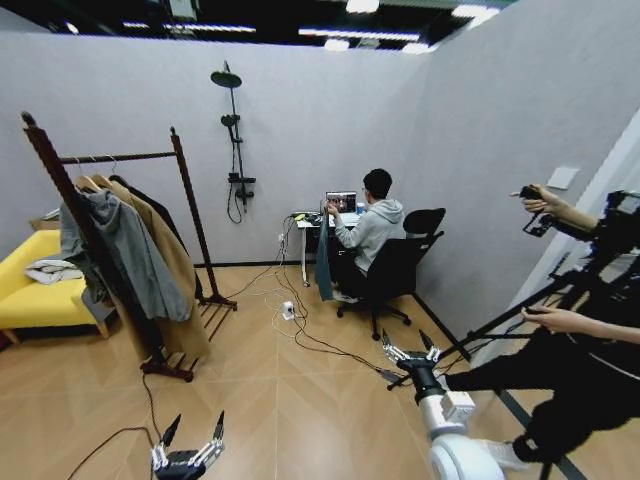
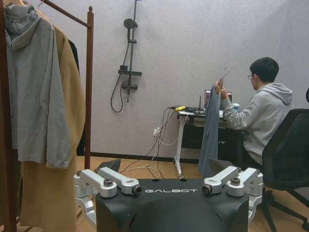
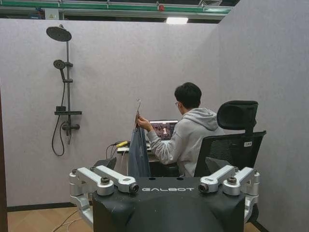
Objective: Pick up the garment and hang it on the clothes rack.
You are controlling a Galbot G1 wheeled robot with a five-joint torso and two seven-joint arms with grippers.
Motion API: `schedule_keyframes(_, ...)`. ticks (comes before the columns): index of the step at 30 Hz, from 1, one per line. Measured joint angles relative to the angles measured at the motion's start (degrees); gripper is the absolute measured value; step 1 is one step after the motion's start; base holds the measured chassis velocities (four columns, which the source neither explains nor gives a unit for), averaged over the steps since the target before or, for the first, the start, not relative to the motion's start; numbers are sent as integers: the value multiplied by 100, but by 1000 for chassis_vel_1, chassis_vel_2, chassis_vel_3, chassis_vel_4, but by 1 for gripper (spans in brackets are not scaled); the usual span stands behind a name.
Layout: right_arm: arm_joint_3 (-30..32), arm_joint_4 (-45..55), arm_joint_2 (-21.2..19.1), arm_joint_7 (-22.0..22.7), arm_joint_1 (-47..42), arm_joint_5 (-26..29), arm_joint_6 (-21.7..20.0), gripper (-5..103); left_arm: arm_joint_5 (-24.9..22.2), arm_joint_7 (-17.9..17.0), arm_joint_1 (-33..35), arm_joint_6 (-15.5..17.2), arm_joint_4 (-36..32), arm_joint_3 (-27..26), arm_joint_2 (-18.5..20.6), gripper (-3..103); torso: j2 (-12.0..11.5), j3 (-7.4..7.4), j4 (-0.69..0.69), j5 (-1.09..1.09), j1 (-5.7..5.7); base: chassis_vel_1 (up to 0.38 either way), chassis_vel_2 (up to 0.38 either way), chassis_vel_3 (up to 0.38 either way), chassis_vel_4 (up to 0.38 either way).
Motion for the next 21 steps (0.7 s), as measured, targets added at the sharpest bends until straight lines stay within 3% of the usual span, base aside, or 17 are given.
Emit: schedule_keyframes(21,28,-4,14,-181,-24,-69,105,100,0,0,0,0,0,0,0,100,1,0,0,1,-2,-99,86,100,-91)
